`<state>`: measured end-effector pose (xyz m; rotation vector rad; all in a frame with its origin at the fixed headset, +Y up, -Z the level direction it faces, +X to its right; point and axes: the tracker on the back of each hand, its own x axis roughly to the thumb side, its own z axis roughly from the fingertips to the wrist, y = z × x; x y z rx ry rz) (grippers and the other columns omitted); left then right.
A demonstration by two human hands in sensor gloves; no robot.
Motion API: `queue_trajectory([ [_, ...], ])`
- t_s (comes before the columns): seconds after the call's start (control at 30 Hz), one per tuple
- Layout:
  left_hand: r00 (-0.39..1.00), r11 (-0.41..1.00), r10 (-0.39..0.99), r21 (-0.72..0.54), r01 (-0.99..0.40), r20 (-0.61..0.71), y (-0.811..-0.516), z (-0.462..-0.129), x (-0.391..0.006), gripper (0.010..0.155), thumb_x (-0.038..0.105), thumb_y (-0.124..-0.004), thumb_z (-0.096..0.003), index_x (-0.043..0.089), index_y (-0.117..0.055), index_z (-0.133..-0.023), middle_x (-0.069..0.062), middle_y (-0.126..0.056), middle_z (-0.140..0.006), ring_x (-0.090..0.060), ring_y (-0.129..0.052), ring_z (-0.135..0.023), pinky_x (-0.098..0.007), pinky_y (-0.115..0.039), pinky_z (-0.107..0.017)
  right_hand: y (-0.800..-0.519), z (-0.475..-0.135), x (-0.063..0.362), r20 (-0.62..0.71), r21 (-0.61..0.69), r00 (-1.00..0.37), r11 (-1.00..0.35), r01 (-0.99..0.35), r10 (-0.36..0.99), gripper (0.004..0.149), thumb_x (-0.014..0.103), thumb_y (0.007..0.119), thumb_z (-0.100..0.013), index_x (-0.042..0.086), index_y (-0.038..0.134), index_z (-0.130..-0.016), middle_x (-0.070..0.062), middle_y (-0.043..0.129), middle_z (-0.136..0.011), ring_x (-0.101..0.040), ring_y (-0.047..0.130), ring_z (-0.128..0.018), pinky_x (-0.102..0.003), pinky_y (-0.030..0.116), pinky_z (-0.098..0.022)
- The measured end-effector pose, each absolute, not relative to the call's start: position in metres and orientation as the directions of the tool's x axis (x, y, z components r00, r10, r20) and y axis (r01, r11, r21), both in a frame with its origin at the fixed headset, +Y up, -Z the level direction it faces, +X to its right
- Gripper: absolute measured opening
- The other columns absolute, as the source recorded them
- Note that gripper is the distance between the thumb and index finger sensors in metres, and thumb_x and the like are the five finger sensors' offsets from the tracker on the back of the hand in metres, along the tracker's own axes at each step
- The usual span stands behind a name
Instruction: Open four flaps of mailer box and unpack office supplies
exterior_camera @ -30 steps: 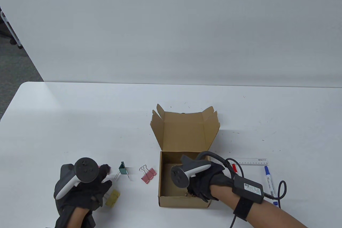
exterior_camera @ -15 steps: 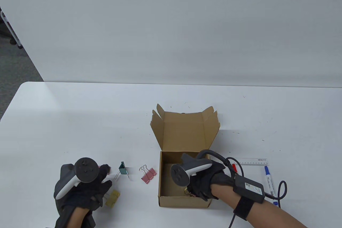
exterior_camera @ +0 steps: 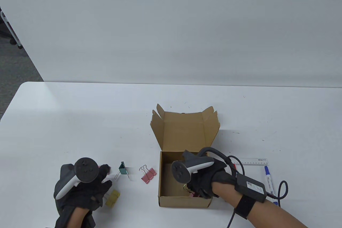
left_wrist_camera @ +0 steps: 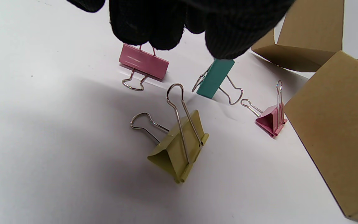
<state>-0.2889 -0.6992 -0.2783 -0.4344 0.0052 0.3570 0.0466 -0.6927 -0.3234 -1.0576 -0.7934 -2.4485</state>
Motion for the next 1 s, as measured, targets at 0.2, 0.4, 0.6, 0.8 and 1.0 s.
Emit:
queue_trajectory([
  [0.2, 0.938, 0.845, 0.338, -0.412, -0.34, -0.08, -0.699, -0.278, -0.289, 0.065, 0.041, -0.083, -0.0636, 0.024, -0.049, -0.117, -0.015, -0.063, -0.116, -0.043, -0.065, -0.103, -0.069, -0.046, -0.078, -0.682, -0.325, 0.047, 0.741, 0.34, -0.665, -0.802, 0.492, -0.094, 0.032, 0.035, 0.088, -0.058, 0.027, 0.087, -0.088, -0.002, 0.086, -0.096, -0.038, 0.078, -0.093, -0.067, 0.047, -0.072],
  [0.4, 0.937, 0.845, 0.34, -0.411, -0.342, -0.08, -0.699, -0.278, -0.289, 0.065, 0.041, -0.083, -0.0638, 0.024, -0.049, -0.117, -0.015, -0.063, -0.116, -0.043, -0.065, -0.103, -0.069, -0.045, -0.078, -0.683, -0.325, 0.047, 0.736, 0.344, -0.67, -0.8, 0.491, -0.095, 0.031, 0.035, 0.088, -0.058, 0.027, 0.087, -0.088, -0.002, 0.086, -0.096, -0.038, 0.078, -0.093, -0.067, 0.047, -0.072],
  [0.6, 0.937, 0.845, 0.34, -0.411, -0.341, -0.079, -0.699, -0.278, -0.289, 0.065, 0.041, -0.083, -0.0638, 0.024, -0.049, -0.117, -0.015, -0.063, -0.116, -0.043, -0.065, -0.103, -0.069, -0.046, -0.078, -0.678, -0.326, 0.048, 0.732, 0.346, -0.676, -0.813, 0.469, -0.079, 0.031, 0.035, 0.088, -0.058, 0.027, 0.087, -0.088, -0.002, 0.086, -0.096, -0.038, 0.078, -0.093, -0.067, 0.048, -0.072],
  [0.8, 0.937, 0.845, 0.34, -0.411, -0.341, -0.079, -0.699, -0.278, -0.289, 0.065, 0.041, -0.083, -0.0637, 0.024, -0.05, -0.117, -0.015, -0.063, -0.116, -0.043, -0.065, -0.103, -0.069, -0.046, -0.078, -0.644, -0.328, 0.043, 0.73, 0.317, -0.681, -0.862, 0.396, -0.045, 0.031, 0.035, 0.088, -0.058, 0.027, 0.087, -0.088, -0.002, 0.086, -0.096, -0.039, 0.078, -0.093, -0.067, 0.048, -0.072],
  [1.0, 0.936, 0.847, 0.343, -0.406, -0.344, -0.078, -0.699, -0.278, -0.289, 0.065, 0.041, -0.083, -0.0637, 0.024, -0.049, -0.117, -0.015, -0.063, -0.116, -0.043, -0.065, -0.103, -0.069, -0.046, -0.078, -0.616, -0.329, 0.036, 0.737, 0.292, -0.676, -0.893, 0.342, -0.018, 0.031, 0.035, 0.088, -0.058, 0.027, 0.087, -0.088, -0.002, 0.086, -0.096, -0.039, 0.078, -0.093, -0.067, 0.048, -0.072],
])
